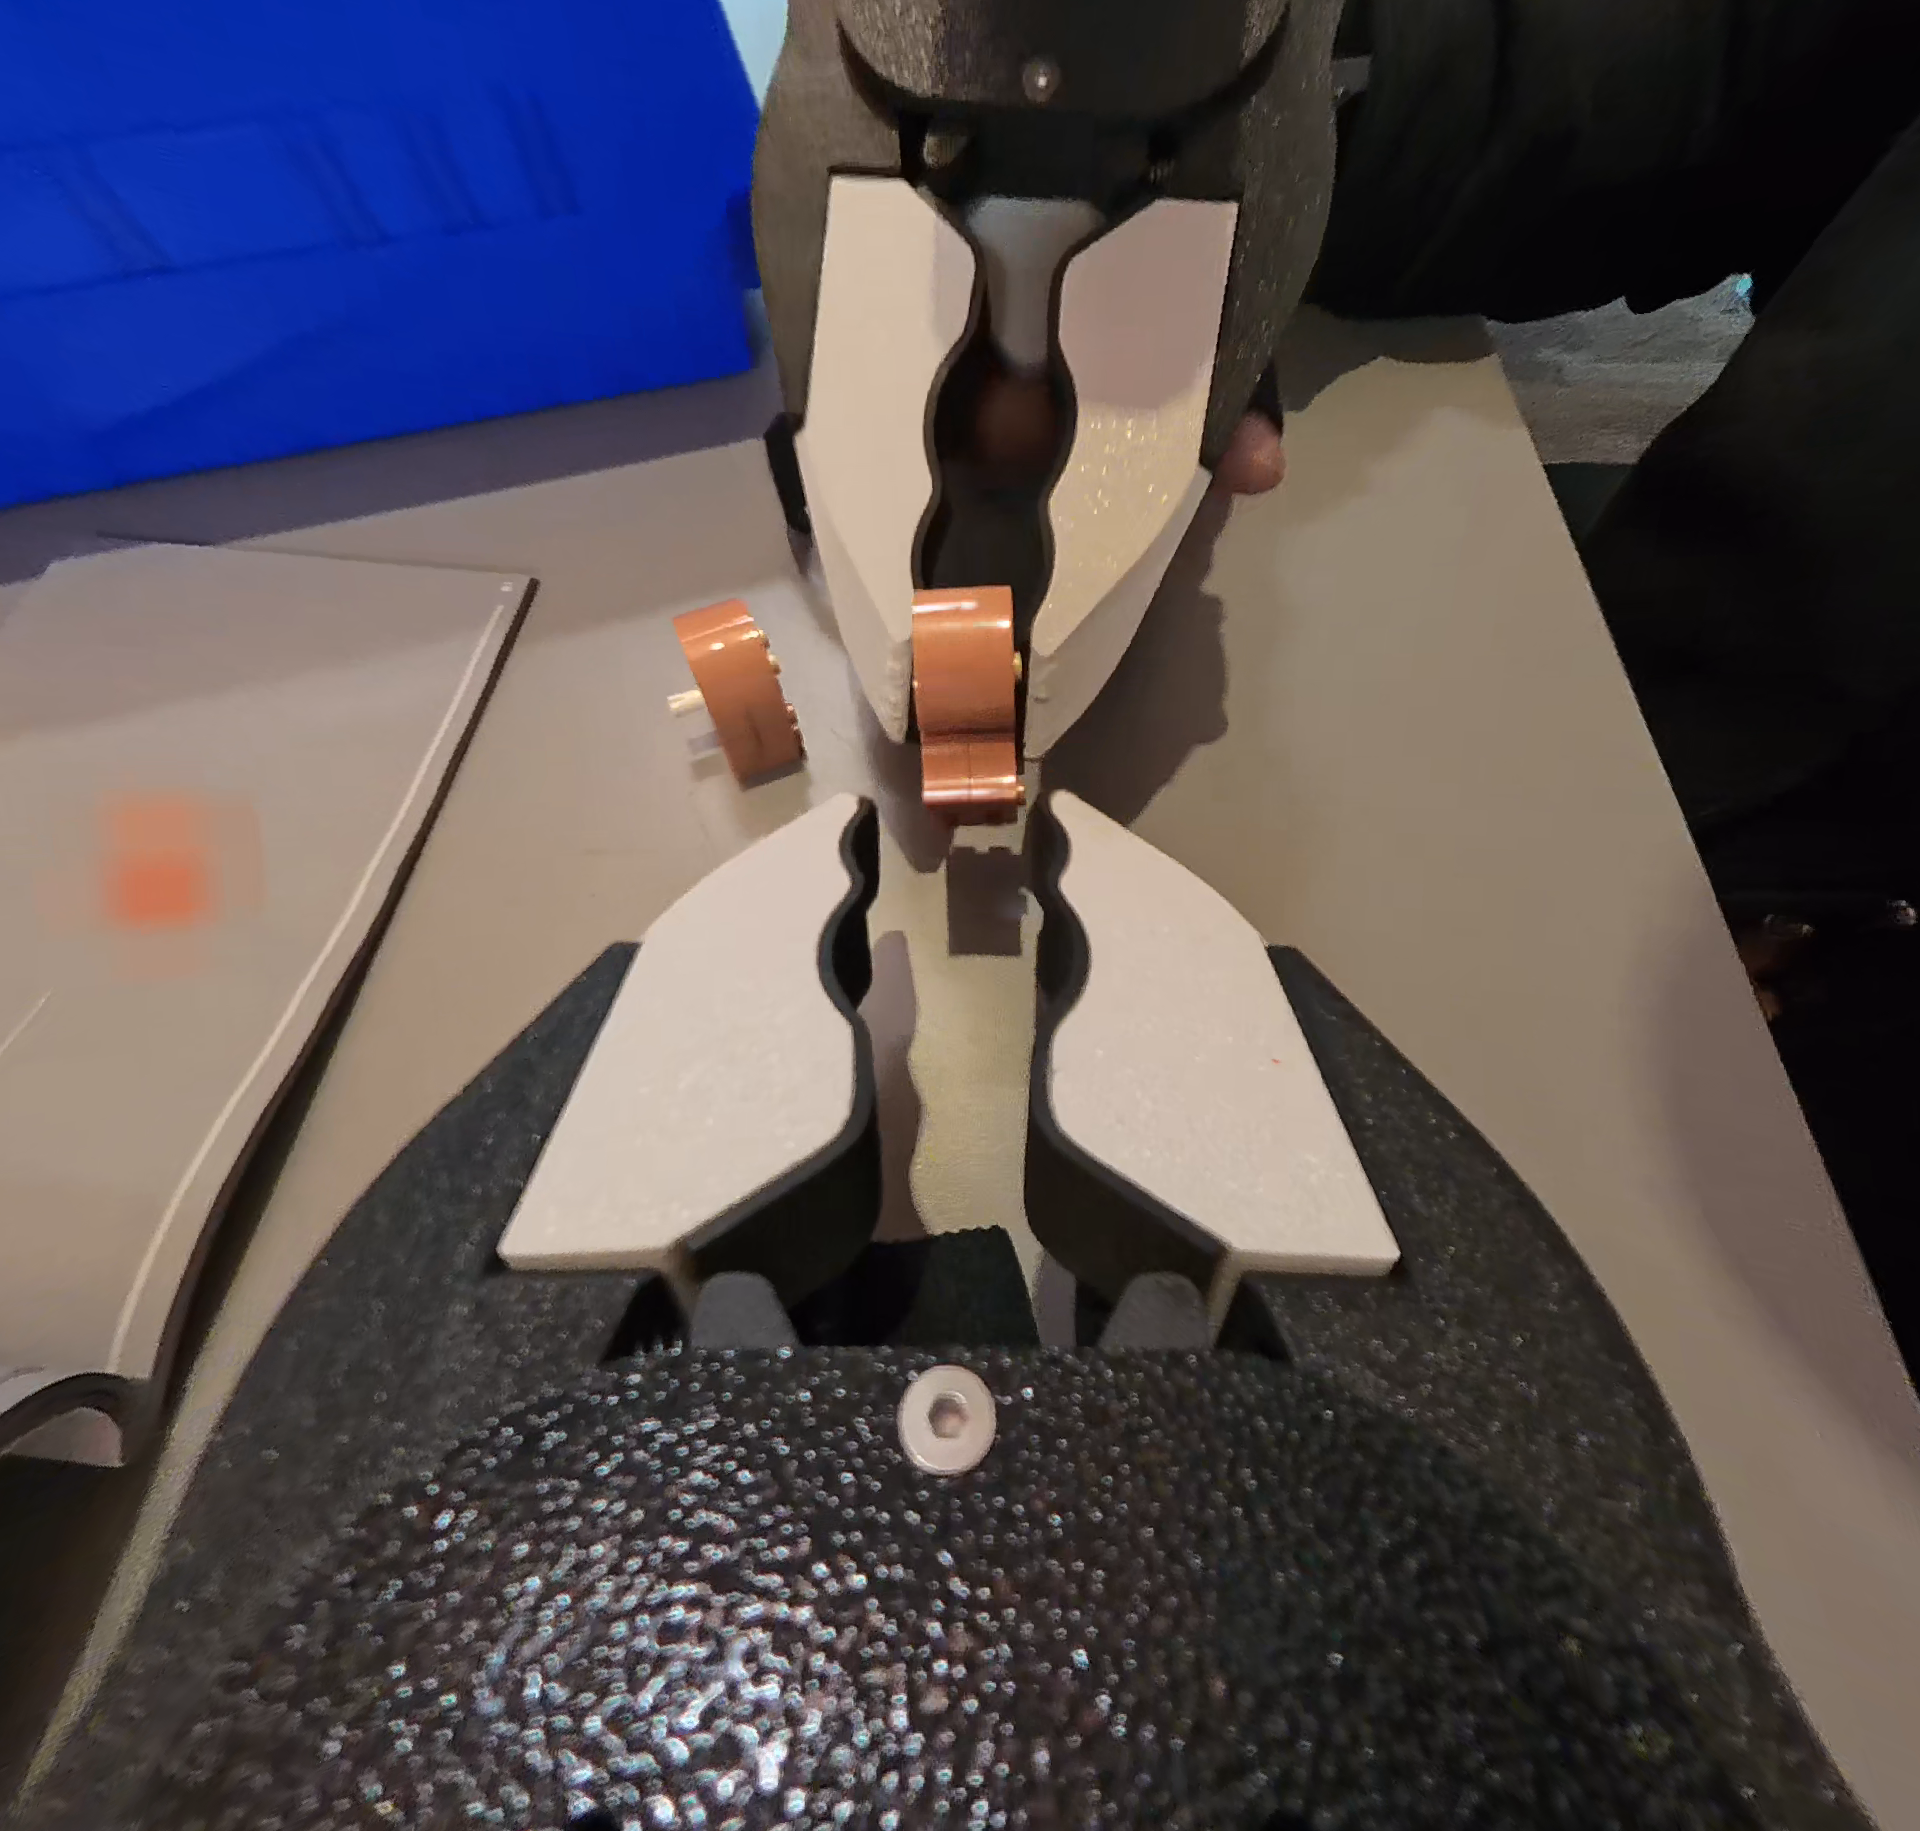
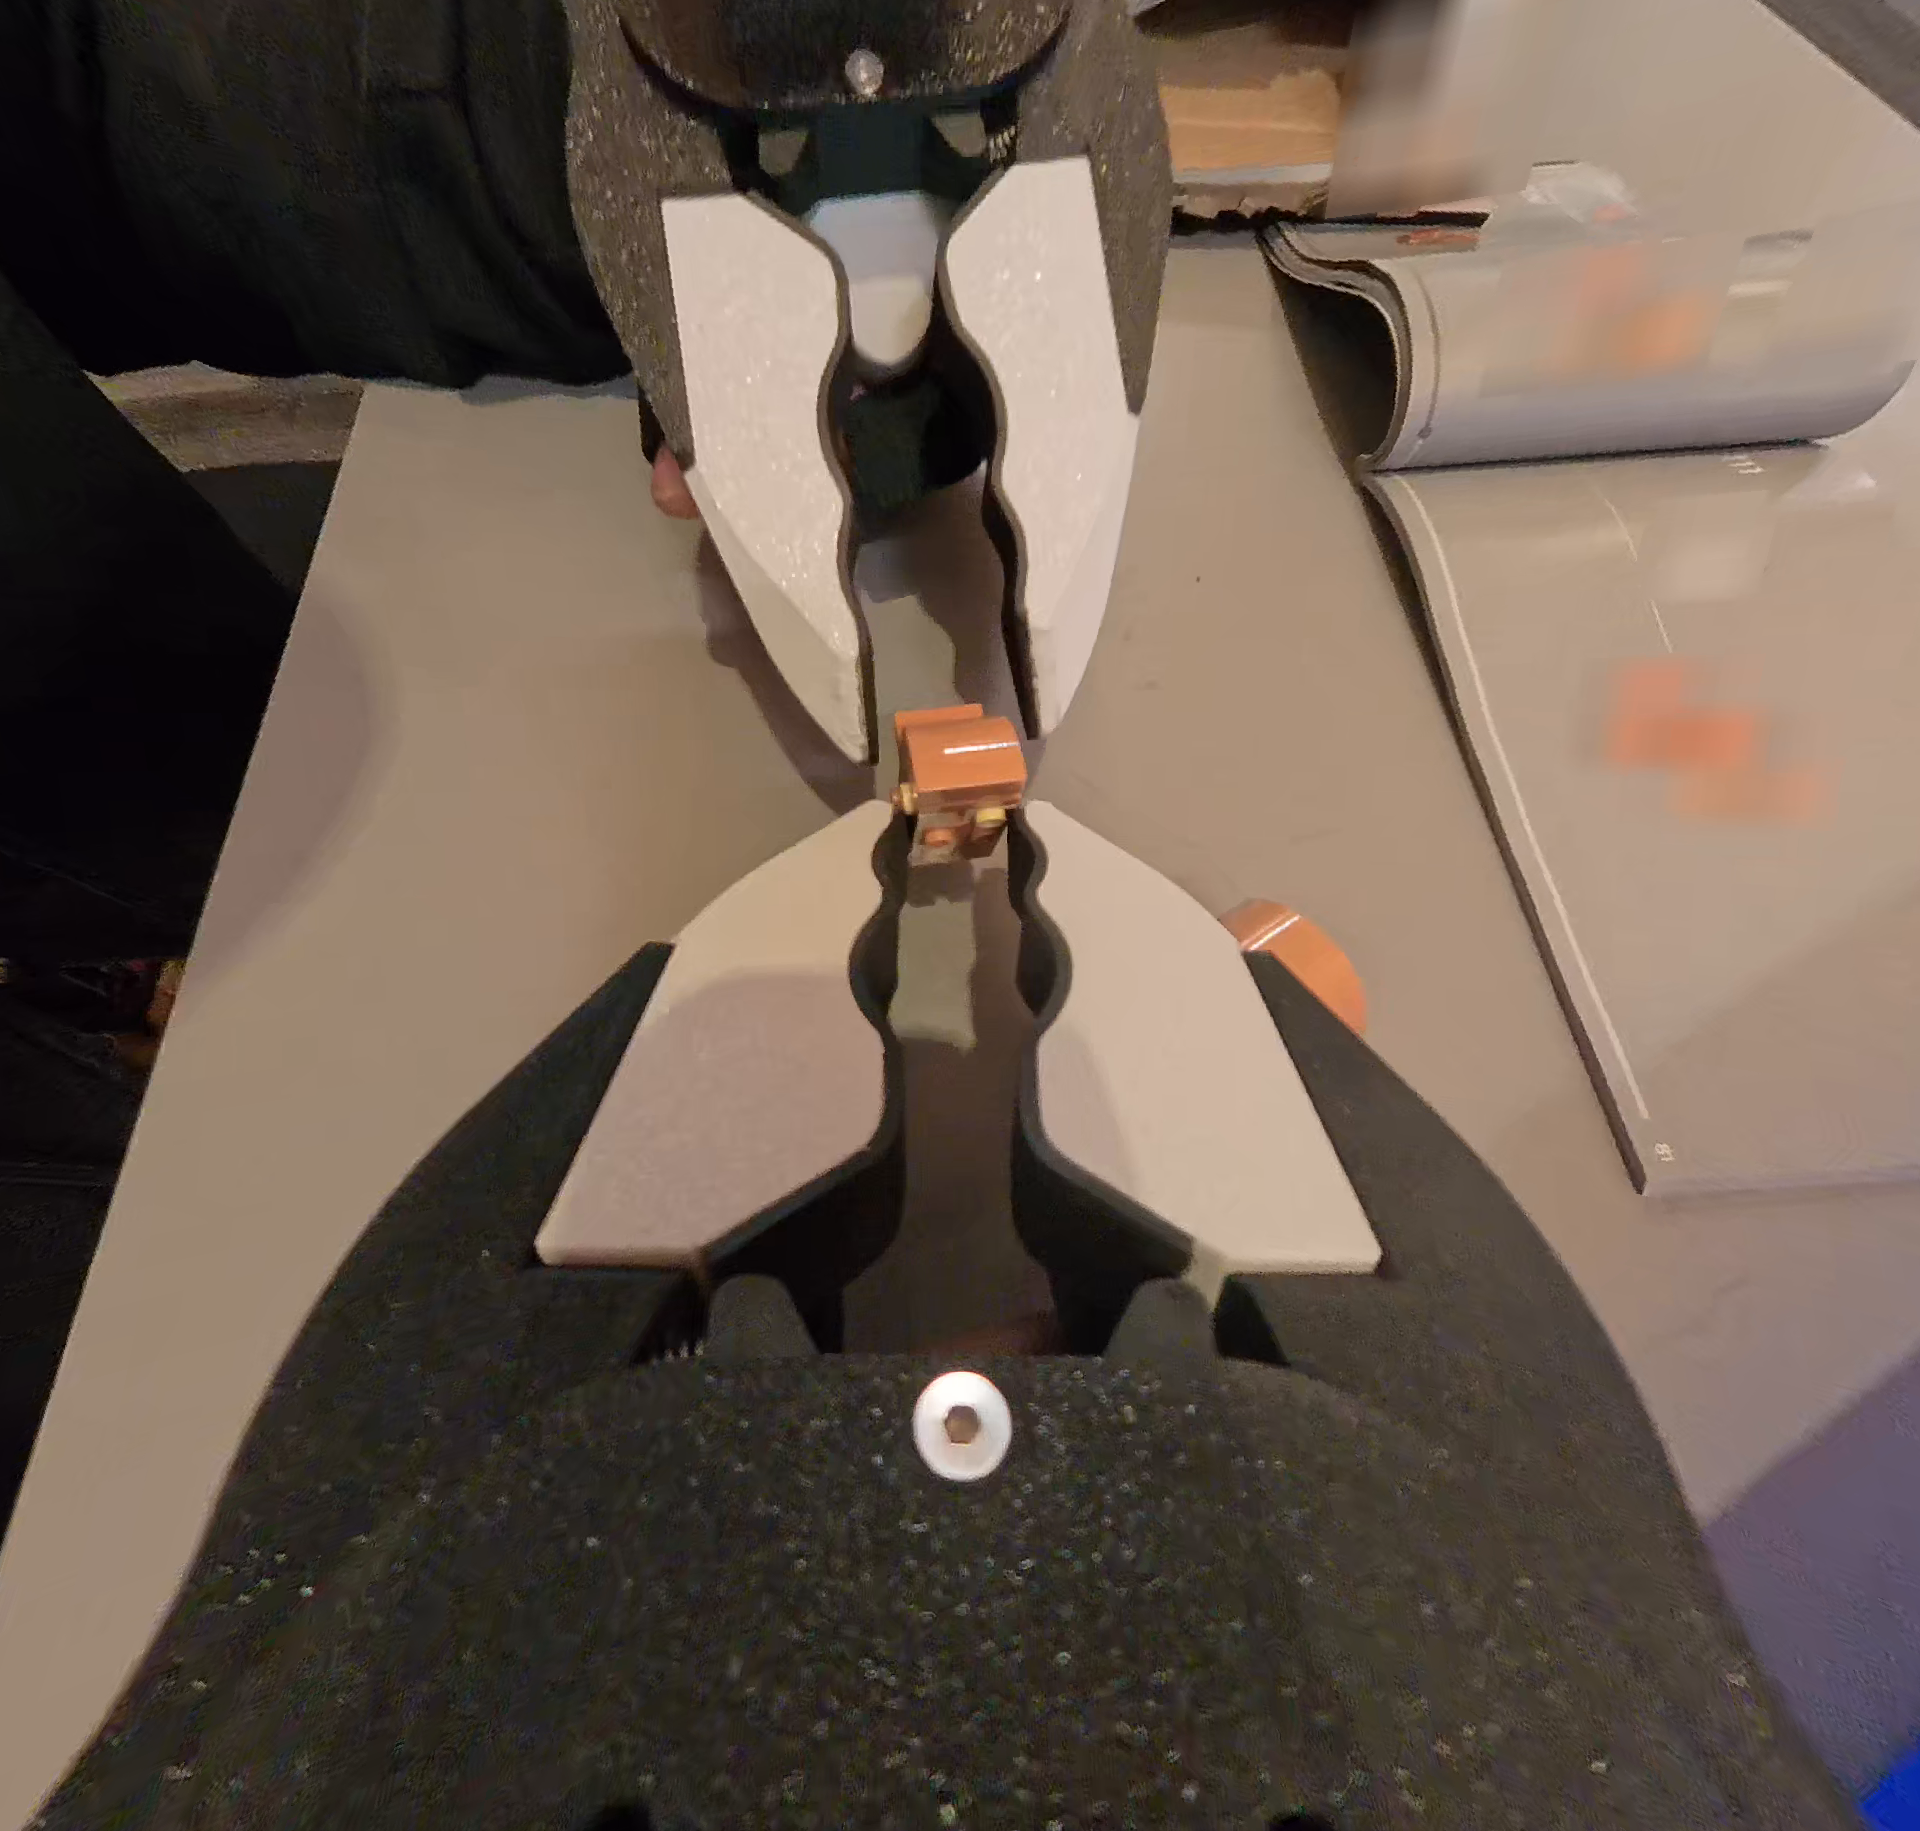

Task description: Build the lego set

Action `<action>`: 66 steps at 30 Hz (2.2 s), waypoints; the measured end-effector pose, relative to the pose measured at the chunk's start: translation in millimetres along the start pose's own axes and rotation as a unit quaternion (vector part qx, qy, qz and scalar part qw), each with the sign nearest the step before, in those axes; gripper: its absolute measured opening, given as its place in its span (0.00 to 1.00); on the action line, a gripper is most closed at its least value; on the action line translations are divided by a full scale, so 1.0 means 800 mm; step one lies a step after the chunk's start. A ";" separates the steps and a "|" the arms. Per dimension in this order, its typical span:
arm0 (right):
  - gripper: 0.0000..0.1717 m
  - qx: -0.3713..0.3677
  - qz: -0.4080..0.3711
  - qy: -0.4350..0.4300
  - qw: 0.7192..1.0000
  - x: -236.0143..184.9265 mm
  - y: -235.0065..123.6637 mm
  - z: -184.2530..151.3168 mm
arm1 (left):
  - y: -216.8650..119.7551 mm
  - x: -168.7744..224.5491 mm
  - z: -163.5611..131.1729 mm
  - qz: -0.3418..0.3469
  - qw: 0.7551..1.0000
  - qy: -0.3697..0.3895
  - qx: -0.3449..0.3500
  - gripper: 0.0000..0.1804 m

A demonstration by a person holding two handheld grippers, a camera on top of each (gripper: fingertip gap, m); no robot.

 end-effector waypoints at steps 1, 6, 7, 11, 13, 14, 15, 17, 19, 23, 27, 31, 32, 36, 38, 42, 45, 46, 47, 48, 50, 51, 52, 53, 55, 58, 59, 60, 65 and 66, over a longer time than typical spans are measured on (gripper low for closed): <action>0.10 0.001 -0.002 0.003 1.000 0.001 -0.002 0.001 | 0.001 0.000 0.000 -0.001 1.000 -0.002 0.000 0.15; 0.10 0.012 -0.006 0.003 1.000 0.002 -0.008 0.010 | 0.005 0.001 0.004 -0.011 0.999 -0.021 0.021 0.16; 0.10 0.013 -0.006 0.001 1.000 0.001 -0.009 0.013 | 0.005 0.001 0.005 -0.013 0.999 -0.024 0.027 0.16; 0.10 0.013 -0.002 -0.006 1.000 -0.003 -0.011 0.021 | 0.004 0.002 0.006 -0.014 0.999 -0.025 0.039 0.15; 0.10 0.011 -0.001 -0.008 1.000 -0.004 -0.011 0.024 | 0.003 0.002 0.008 -0.017 0.998 -0.027 0.049 0.12; 0.10 0.010 -0.001 -0.007 1.000 -0.004 -0.011 0.025 | 0.002 0.003 0.008 -0.020 0.998 -0.026 0.053 0.11; 0.10 0.008 -0.001 -0.004 1.000 -0.004 -0.012 0.027 | 0.002 0.003 0.009 -0.021 0.998 -0.026 0.056 0.10; 0.10 0.006 -0.001 -0.005 1.000 -0.004 -0.013 0.030 | 0.001 0.003 0.010 -0.022 0.997 -0.027 0.065 0.10; 0.10 0.010 -0.003 -0.008 1.000 -0.005 -0.015 0.034 | -0.002 0.002 0.011 -0.026 0.996 -0.033 0.080 0.10; 0.13 0.017 -0.018 -0.021 0.999 -0.007 -0.018 0.042 | -0.007 -0.001 0.013 -0.040 0.992 -0.052 0.108 0.10; 0.21 0.024 -0.047 -0.056 0.997 -0.008 -0.020 0.045 | -0.011 0.000 0.014 -0.047 0.991 -0.052 0.111 0.10; 0.29 0.040 -0.086 -0.141 0.985 -0.011 -0.025 0.043 | -0.016 -0.001 0.018 -0.056 0.989 -0.060 0.125 0.10; 0.30 0.037 -0.098 -0.169 0.980 -0.013 -0.026 0.041 | -0.020 -0.002 0.019 -0.059 0.987 -0.068 0.135 0.10; 0.35 0.051 -0.141 -0.255 0.955 -0.020 -0.026 0.040 | -0.034 -0.008 0.022 -0.064 0.981 -0.085 0.161 0.10; 0.38 0.059 -0.178 -0.315 0.930 -0.022 -0.026 0.045 | -0.039 -0.011 0.023 -0.067 0.980 -0.091 0.165 0.10; 0.44 0.068 -0.238 -0.449 0.858 -0.026 -0.019 0.056 | -0.045 -0.014 0.026 -0.087 0.976 -0.106 0.167 0.10; 0.48 0.076 -0.247 -0.518 0.815 -0.028 -0.011 0.063 | -0.047 -0.016 0.030 -0.100 0.974 -0.118 0.167 0.10; 0.48 0.078 -0.252 -0.529 0.806 -0.028 -0.009 0.066 | -0.048 -0.017 0.031 -0.104 0.973 -0.121 0.166 0.10; 0.49 0.083 -0.253 -0.535 0.802 -0.027 -0.007 0.069 | -0.049 -0.017 0.033 -0.108 0.972 -0.124 0.167 0.10; 0.49 0.092 -0.252 -0.537 0.800 -0.027 -0.006 0.072 | -0.050 -0.017 0.035 -0.113 0.972 -0.127 0.165 0.10; 0.47 0.102 -0.245 -0.537 0.801 -0.027 -0.005 0.076 | -0.051 -0.017 0.037 -0.121 0.972 -0.126 0.158 0.10; 0.47 0.105 -0.244 -0.537 0.801 -0.026 -0.004 0.077 | -0.051 -0.017 0.037 -0.122 0.972 -0.125 0.156 0.10; 0.46 0.108 -0.243 -0.538 0.800 -0.026 -0.004 0.078 | -0.051 -0.017 0.038 -0.125 0.972 -0.126 0.154 0.10; 0.45 0.109 -0.239 -0.539 0.800 -0.026 -0.003 0.078 | -0.050 -0.017 0.038 -0.128 0.972 -0.129 0.152 0.10; 0.43 0.116 -0.237 -0.540 0.799 -0.027 -0.002 0.078 | -0.049 -0.016 0.038 -0.135 0.970 -0.136 0.150 0.10; 0.41 0.120 -0.232 -0.540 0.800 -0.029 0.000 0.078 | -0.048 -0.017 0.036 -0.142 0.968 -0.145 0.147 0.10; 0.40 0.120 -0.229 -0.540 0.801 -0.029 0.001 0.078 | -0.048 -0.017 0.036 -0.144 0.967 -0.149 0.146 0.10; 0.39 0.119 -0.228 -0.539 0.802 -0.029 0.001 0.077 | -0.048 -0.017 0.035 -0.145 0.967 -0.150 0.146 0.10; 0.32 0.117 -0.222 -0.536 0.806 -0.029 0.004 0.074 | -0.047 -0.017 0.034 -0.151 0.965 -0.157 0.143 0.10; 0.30 0.118 -0.223 -0.532 0.808 -0.029 0.005 0.073 | -0.046 -0.017 0.034 -0.149 0.966 -0.157 0.139 0.10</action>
Point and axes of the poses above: each gripper's, where its closed fingertips meet, y out along the fingers, z out of its top, x = y × z across the jaws, the point moved 9 cm from there along -y, back along the fingers, and after that the axes turned 1 degree about -z, right-handed, at the moved point
